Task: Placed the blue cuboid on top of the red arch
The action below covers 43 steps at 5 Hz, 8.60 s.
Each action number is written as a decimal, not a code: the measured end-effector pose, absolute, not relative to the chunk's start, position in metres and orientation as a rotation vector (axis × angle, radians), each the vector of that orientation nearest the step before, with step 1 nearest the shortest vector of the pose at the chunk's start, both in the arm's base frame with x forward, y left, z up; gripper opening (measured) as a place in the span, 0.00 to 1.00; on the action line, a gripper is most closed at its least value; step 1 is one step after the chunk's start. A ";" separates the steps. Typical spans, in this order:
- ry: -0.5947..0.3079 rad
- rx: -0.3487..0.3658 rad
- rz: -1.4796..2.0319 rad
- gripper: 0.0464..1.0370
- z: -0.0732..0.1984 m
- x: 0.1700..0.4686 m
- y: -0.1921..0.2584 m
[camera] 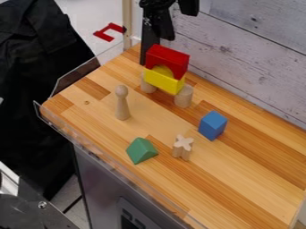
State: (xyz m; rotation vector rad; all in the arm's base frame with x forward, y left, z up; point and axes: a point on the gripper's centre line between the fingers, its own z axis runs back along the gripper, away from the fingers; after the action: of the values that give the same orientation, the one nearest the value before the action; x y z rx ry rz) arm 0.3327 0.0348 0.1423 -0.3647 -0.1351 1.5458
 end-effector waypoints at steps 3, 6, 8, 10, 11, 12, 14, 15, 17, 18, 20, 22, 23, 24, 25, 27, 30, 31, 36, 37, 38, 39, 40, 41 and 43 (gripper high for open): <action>-0.057 -0.317 1.454 0.96 0.128 0.337 0.010; -0.053 -0.235 1.313 0.96 0.112 0.340 -0.021; -0.029 -0.222 1.244 0.96 0.094 0.342 -0.047; -0.048 -0.208 1.259 0.96 0.076 0.346 -0.053; -0.031 -0.217 1.264 0.96 0.065 0.344 -0.057; 0.007 -0.200 1.275 0.96 0.051 0.341 -0.056; 0.094 -0.126 1.262 0.96 0.023 0.337 -0.055; 0.107 -0.146 1.259 0.96 0.020 0.344 -0.057; 0.122 -0.175 1.301 0.96 0.017 0.347 -0.049; 0.168 -0.153 1.305 0.96 -0.001 0.340 -0.049; 0.175 -0.155 1.298 0.86 -0.002 0.338 -0.050; 0.146 -0.180 1.300 0.52 0.003 0.340 -0.050; 0.018 -0.253 1.306 0.52 0.045 0.347 -0.046; -0.053 -0.334 1.351 0.52 0.080 0.352 -0.044; -0.115 -0.386 1.427 0.52 0.109 0.353 -0.018; -0.209 -0.425 1.533 0.52 0.145 0.362 0.041; -0.158 -0.391 1.528 0.52 0.148 0.346 0.076; -0.125 -0.360 1.514 0.52 0.144 0.341 0.073; 0.029 -0.239 1.525 0.52 0.110 0.344 0.065; 0.037 -0.240 1.528 0.52 0.107 0.342 0.064; 0.046 -0.236 1.533 0.52 0.103 0.340 0.063; 0.057 -0.237 1.542 0.52 0.100 0.338 0.061; 0.090 -0.231 1.550 0.56 0.093 0.337 0.060; 0.092 -0.232 1.544 0.88 0.093 0.338 0.060; 0.075 -0.231 1.573 0.97 0.097 0.342 0.062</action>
State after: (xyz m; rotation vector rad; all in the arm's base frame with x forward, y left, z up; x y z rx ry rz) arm 0.3417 0.0618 0.0971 -0.2308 0.0752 1.5728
